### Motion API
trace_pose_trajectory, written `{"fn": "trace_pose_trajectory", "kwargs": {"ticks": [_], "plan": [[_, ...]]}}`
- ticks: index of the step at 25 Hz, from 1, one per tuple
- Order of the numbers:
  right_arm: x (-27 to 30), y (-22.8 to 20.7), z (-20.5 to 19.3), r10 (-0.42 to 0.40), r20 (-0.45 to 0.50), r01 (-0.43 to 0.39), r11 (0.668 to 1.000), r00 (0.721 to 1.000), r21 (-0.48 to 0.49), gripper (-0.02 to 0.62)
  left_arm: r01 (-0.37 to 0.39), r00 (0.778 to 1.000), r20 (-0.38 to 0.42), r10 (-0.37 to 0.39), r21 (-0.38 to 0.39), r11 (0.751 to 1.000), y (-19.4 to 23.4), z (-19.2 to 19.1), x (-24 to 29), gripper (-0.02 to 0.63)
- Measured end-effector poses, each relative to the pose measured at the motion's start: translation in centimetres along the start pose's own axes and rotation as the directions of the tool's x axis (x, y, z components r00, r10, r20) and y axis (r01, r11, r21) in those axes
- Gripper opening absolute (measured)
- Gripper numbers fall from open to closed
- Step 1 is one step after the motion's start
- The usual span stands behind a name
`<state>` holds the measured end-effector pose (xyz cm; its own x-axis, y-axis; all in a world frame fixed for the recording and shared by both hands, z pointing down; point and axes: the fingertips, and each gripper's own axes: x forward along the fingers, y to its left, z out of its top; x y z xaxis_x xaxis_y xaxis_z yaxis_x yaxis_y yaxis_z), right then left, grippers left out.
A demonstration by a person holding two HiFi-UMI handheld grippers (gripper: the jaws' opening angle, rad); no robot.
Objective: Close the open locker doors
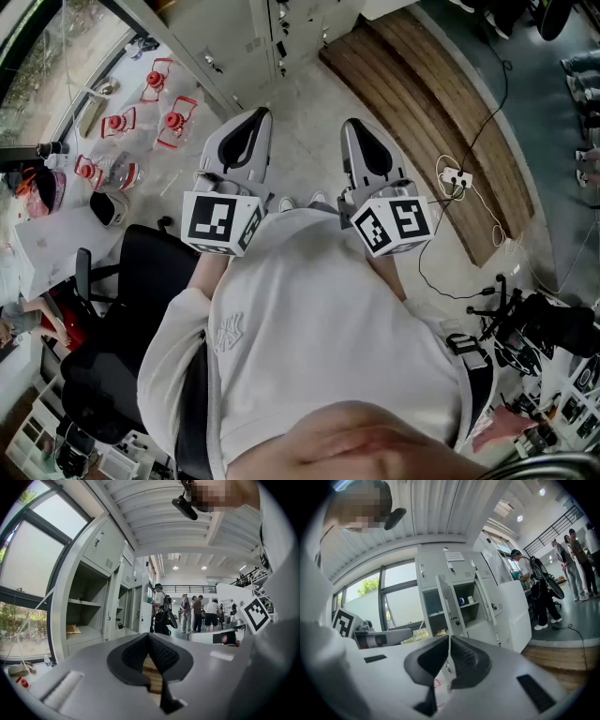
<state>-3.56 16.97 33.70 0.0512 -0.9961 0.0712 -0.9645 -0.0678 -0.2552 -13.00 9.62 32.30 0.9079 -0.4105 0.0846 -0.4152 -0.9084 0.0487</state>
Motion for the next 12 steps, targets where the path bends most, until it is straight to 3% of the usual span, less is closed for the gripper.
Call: {"fn": "trace_pose_trajectory", "kwargs": {"ticks": [12], "plan": [[0.5, 1.3, -0.2, 0.01, -0.01, -0.01, 1.0, 1.0, -0.028, 0.02, -0.003, 1.0, 0.013, 0.003, -0.012, 1.0, 1.0, 0.1, -0.9, 0.002]]}}
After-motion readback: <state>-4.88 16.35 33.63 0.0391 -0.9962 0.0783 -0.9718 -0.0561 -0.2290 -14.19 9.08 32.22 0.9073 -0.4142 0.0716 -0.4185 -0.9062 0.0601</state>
